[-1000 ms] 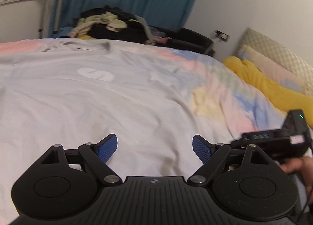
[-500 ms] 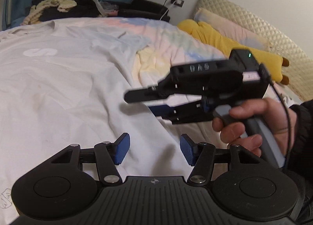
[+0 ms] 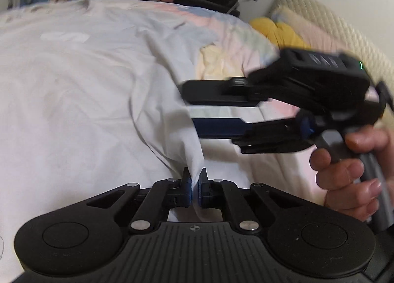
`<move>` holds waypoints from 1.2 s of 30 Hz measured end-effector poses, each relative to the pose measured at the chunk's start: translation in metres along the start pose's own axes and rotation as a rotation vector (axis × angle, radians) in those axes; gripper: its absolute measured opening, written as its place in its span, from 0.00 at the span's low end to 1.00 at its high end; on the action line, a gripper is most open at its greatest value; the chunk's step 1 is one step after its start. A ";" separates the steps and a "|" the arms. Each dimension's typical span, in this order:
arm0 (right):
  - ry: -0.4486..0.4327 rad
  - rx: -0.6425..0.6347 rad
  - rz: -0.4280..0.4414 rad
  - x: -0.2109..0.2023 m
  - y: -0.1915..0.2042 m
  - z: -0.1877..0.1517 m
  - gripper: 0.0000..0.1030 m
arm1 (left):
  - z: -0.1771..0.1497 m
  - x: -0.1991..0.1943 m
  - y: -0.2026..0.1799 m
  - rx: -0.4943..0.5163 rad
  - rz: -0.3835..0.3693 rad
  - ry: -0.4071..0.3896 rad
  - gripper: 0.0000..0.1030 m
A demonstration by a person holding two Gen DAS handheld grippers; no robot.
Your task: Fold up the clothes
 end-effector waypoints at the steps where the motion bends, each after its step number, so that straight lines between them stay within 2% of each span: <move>1: -0.033 0.005 0.003 -0.007 0.001 0.005 0.40 | 0.006 -0.006 0.005 -0.049 -0.028 -0.006 0.05; 4: -0.112 0.001 -0.027 -0.026 -0.001 0.016 0.41 | 0.033 -0.035 0.025 -0.241 -0.169 -0.062 0.05; 6: -0.079 -0.015 -0.092 -0.024 -0.010 0.008 0.41 | 0.049 -0.055 0.042 -0.370 -0.267 -0.106 0.05; 9: 0.010 -0.007 -0.168 -0.011 -0.028 -0.013 0.41 | 0.063 -0.075 0.062 -0.483 -0.352 -0.152 0.05; 11: 0.068 -0.008 -0.164 0.003 -0.031 -0.025 0.41 | 0.066 -0.082 0.070 -0.526 -0.390 -0.161 0.05; 13: 0.071 0.005 -0.093 0.011 -0.023 -0.028 0.41 | 0.067 -0.086 0.075 -0.557 -0.420 -0.163 0.05; 15: 0.056 0.010 -0.013 0.016 -0.010 -0.027 0.41 | 0.067 -0.083 0.077 -0.562 -0.425 -0.159 0.05; 19: 0.049 0.006 0.077 0.020 0.005 -0.028 0.41 | 0.067 -0.073 0.077 -0.561 -0.423 -0.148 0.06; 23: 0.009 0.070 0.120 0.012 0.002 -0.025 0.41 | 0.065 -0.058 0.069 -0.560 -0.410 -0.151 0.06; 26: -0.032 0.063 0.157 0.005 0.009 -0.017 0.41 | 0.064 -0.055 0.068 -0.558 -0.398 -0.149 0.06; 29: -0.036 0.048 0.207 -0.002 0.017 -0.016 0.43 | 0.065 -0.049 0.070 -0.555 -0.382 -0.143 0.06; 32: -0.007 0.003 0.205 0.001 0.026 -0.027 0.45 | 0.067 -0.045 0.073 -0.557 -0.372 -0.141 0.07; 34: 0.039 -0.049 0.144 0.015 0.025 -0.039 0.45 | 0.067 -0.046 0.072 -0.551 -0.363 -0.139 0.08; 36: 0.052 -0.100 0.069 0.029 0.021 -0.046 0.44 | 0.066 -0.047 0.070 -0.533 -0.352 -0.140 0.16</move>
Point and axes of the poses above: each gripper's, at about its wrist camera, not at the fingertips, and x roughly the way its jaws point, y to its left, z to its top, the point moved 10 cm from there along x, roughly the way its jaws point, and after that the axes turned 13 degrees about -x, right-handed, at the moved point
